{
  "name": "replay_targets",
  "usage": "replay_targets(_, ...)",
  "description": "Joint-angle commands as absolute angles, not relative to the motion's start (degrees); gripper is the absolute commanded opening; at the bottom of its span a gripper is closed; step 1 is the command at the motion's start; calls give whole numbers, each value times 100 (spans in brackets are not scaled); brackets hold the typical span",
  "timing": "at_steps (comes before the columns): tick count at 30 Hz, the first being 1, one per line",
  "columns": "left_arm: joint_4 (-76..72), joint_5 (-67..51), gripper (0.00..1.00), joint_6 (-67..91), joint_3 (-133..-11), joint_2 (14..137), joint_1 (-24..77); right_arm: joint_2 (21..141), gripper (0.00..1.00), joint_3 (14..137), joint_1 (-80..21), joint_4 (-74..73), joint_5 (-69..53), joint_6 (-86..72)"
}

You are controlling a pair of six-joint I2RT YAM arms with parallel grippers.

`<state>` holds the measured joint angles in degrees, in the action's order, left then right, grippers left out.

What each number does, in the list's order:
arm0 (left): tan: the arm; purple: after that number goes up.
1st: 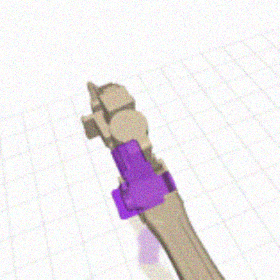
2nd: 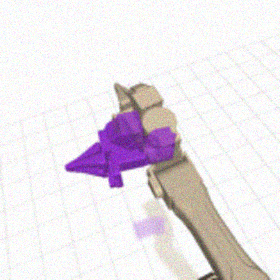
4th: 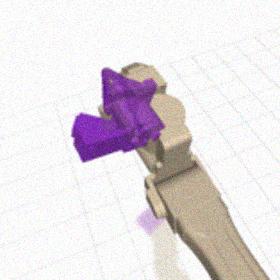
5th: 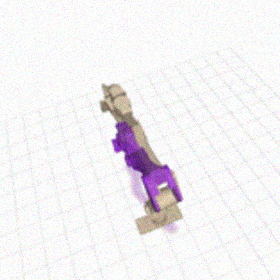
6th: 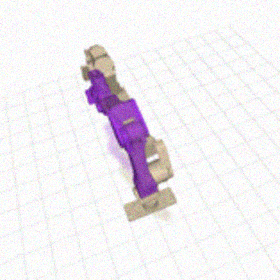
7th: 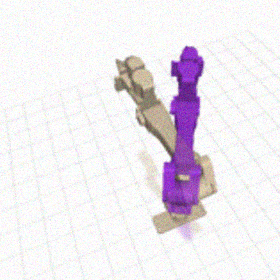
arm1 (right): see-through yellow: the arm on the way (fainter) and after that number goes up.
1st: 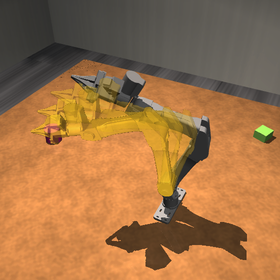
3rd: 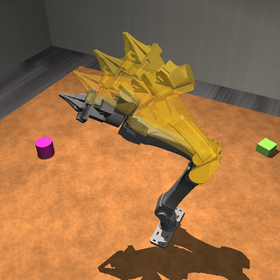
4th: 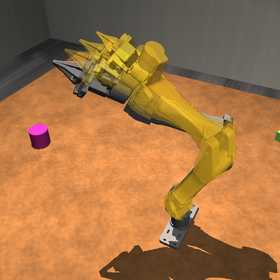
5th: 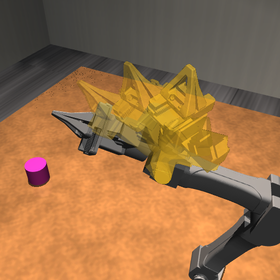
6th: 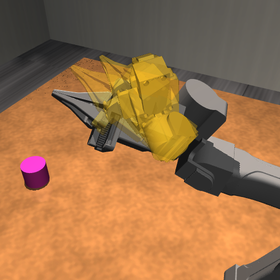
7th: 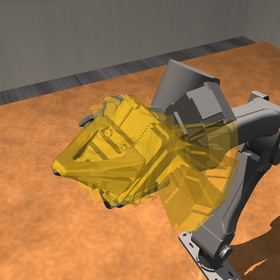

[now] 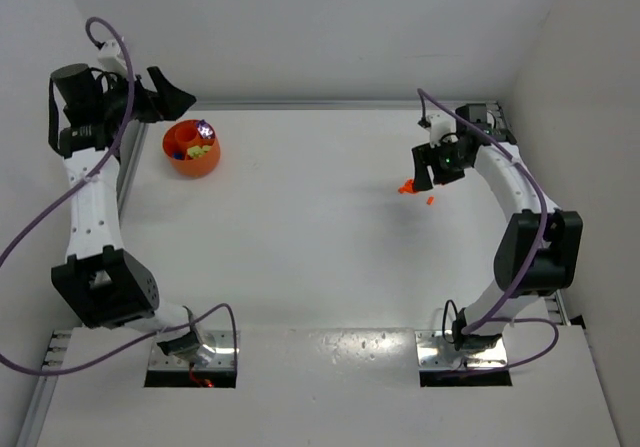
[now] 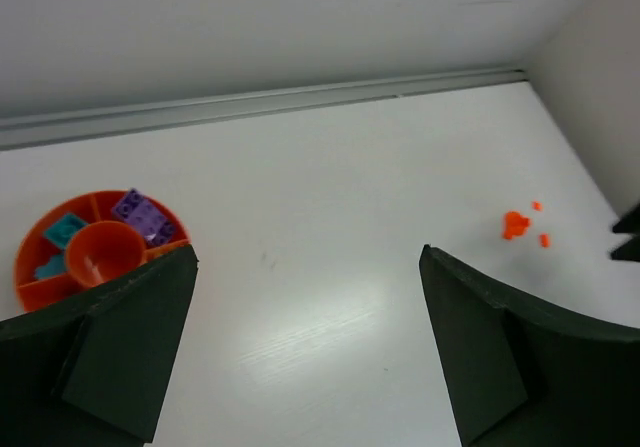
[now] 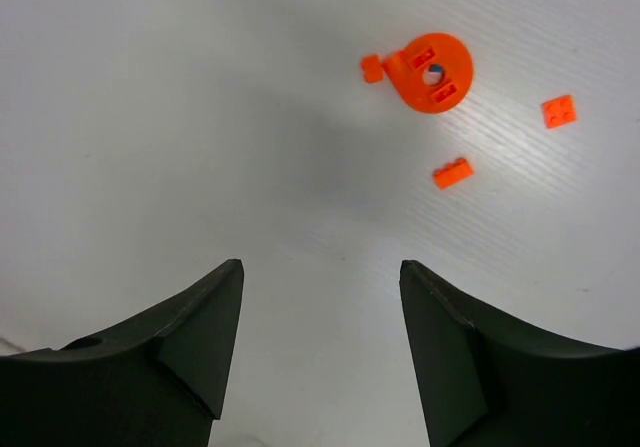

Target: Sort the legos into containers by color

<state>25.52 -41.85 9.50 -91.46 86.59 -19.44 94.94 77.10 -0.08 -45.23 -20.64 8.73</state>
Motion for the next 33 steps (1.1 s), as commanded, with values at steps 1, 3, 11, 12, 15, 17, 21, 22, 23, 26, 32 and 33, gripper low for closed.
replay_targets(1, 1028, -5476, 100, 2222, -8298, 8324, -2188, 9483, 65, 7638, 26, -3841, -1547, 1617)
replay_targets(3, 791, -5896, 100, 2224, -8218, 8271, -2188, 9832, 60, 7952, 26, -3841, -1485, 1696)
replay_targets(11, 957, -5670, 100, 1759, -7735, 7726, -1960, 10722, 31, 8788, 26, -4025, -1002, 1126)
replay_targets(12, 958, -5521, 100, 1706, -7734, 7569, -1960, 10923, 31, 8963, 26, -4121, -1002, 1055)
replay_targets(15, 1037, -5318, 100, 1635, -7603, 7428, -1907, 11057, 31, 9088, -26, -4280, -1002, 739)
replay_targets(17, 1089, -5317, 100, 1582, -7603, 7427, -1907, 11170, 32, 9088, -26, -4280, -950, 503)
replay_targets(21, 1090, -5265, 100, 1582, -7603, 7427, -1907, 11495, 36, 9298, -26, -4517, -949, 282)
replay_targets(22, 1090, -5212, 100, 1582, -7603, 7427, -1907, 11557, 36, 9299, -26, -4570, -949, 281)
replay_targets(23, 1090, -5212, 100, 1582, -7603, 7427, -1907, 11610, 36, 9351, -26, -4570, -949, 229)
replay_targets(26, 1090, -5160, 100, 1582, -7550, 7427, -1907, 11610, 39, 9291, -26, -4518, -835, 176)
replay_targets(32, 1090, -5159, 100, 1582, -7550, 7427, -1907, 11943, 39, 9474, -26, -4518, -773, 18)
replay_targets(33, 1090, -5098, 100, 1582, -7498, 7375, -1907, 11944, 39, 9475, -26, -4578, -773, 18)
